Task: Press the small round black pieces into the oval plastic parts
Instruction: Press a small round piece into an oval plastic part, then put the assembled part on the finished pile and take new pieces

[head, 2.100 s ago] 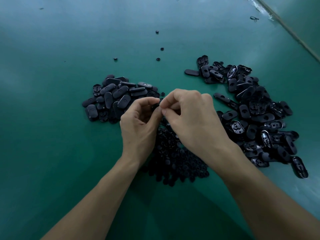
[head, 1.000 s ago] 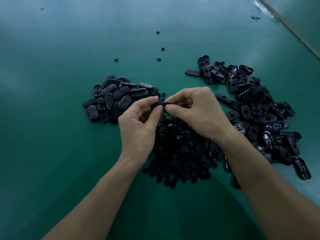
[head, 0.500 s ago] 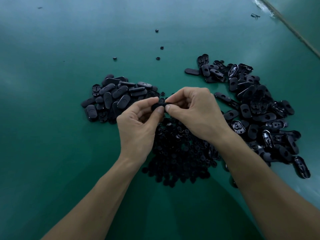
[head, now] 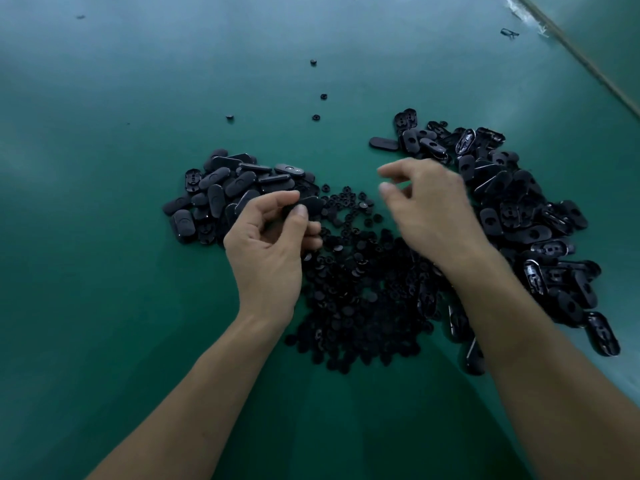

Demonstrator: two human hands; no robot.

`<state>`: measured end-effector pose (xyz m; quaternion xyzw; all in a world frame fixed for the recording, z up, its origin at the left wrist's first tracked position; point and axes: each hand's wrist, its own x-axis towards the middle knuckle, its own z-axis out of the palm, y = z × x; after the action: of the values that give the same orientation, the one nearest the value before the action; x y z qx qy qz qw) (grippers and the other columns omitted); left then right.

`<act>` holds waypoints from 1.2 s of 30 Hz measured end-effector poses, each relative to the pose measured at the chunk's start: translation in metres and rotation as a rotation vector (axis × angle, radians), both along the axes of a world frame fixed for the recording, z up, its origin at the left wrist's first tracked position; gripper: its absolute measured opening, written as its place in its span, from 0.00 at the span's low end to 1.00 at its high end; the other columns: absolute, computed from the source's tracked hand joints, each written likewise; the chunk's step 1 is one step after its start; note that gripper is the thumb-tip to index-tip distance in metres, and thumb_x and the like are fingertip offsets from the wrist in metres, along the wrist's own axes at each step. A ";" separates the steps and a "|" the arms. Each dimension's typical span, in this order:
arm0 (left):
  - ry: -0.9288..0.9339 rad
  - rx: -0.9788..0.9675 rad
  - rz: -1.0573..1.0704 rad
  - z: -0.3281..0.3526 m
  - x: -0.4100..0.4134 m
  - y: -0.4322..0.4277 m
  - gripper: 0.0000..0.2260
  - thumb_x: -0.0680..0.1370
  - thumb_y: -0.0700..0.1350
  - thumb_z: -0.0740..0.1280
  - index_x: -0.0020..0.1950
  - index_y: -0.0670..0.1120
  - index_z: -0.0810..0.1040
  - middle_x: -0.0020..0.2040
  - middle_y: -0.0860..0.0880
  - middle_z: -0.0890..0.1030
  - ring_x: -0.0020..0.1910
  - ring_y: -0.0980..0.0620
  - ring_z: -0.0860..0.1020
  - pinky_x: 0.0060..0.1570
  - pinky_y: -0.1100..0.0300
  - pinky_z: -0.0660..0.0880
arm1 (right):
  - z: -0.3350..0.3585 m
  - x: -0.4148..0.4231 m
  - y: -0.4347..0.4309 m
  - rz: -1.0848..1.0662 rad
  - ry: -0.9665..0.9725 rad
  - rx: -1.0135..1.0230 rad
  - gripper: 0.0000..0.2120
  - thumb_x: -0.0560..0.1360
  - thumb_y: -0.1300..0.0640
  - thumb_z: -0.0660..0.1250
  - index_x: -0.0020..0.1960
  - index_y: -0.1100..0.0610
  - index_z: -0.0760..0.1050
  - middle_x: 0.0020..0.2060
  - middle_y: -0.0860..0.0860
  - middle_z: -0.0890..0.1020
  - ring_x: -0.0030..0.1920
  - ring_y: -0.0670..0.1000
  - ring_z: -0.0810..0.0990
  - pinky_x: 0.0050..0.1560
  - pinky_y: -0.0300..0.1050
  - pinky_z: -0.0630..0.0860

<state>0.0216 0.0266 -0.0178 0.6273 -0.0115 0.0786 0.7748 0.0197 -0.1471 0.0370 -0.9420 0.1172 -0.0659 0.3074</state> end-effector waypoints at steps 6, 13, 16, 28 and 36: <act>0.084 -0.179 0.077 0.003 0.005 -0.001 0.11 0.82 0.31 0.63 0.61 0.43 0.77 0.46 0.52 0.84 0.50 0.52 0.85 0.47 0.62 0.81 | -0.007 0.003 -0.043 -0.305 0.283 -0.428 0.17 0.83 0.52 0.60 0.67 0.59 0.75 0.66 0.62 0.72 0.67 0.64 0.66 0.66 0.59 0.66; 0.120 -0.157 0.101 0.003 0.006 -0.002 0.27 0.81 0.29 0.62 0.78 0.41 0.60 0.56 0.61 0.83 0.62 0.57 0.80 0.52 0.63 0.80 | -0.013 0.003 -0.050 -0.324 0.177 -0.379 0.11 0.79 0.53 0.69 0.60 0.54 0.81 0.59 0.60 0.78 0.63 0.64 0.70 0.60 0.59 0.71; 0.128 -0.120 0.101 0.003 0.007 -0.001 0.33 0.81 0.29 0.62 0.82 0.44 0.53 0.73 0.57 0.63 0.66 0.58 0.77 0.52 0.63 0.80 | -0.016 0.002 -0.049 -0.291 0.063 -0.308 0.07 0.78 0.57 0.71 0.55 0.53 0.81 0.56 0.57 0.81 0.61 0.62 0.75 0.60 0.56 0.73; -0.002 -0.014 0.022 0.000 0.004 0.000 0.16 0.79 0.35 0.68 0.64 0.49 0.77 0.57 0.55 0.79 0.49 0.58 0.81 0.48 0.60 0.80 | -0.008 -0.005 -0.005 0.143 -0.052 0.555 0.15 0.78 0.65 0.69 0.58 0.48 0.81 0.45 0.45 0.85 0.45 0.41 0.84 0.53 0.37 0.79; -0.034 0.096 -0.087 0.000 -0.001 0.000 0.06 0.78 0.42 0.72 0.53 0.50 0.85 0.46 0.50 0.86 0.46 0.50 0.85 0.51 0.52 0.82 | -0.008 -0.010 0.021 0.312 0.020 0.774 0.08 0.77 0.67 0.70 0.51 0.55 0.78 0.39 0.50 0.87 0.41 0.45 0.84 0.44 0.35 0.78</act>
<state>0.0208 0.0269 -0.0180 0.6613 -0.0556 0.0550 0.7460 0.0094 -0.1259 0.0291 -0.7642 -0.0080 0.0397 0.6437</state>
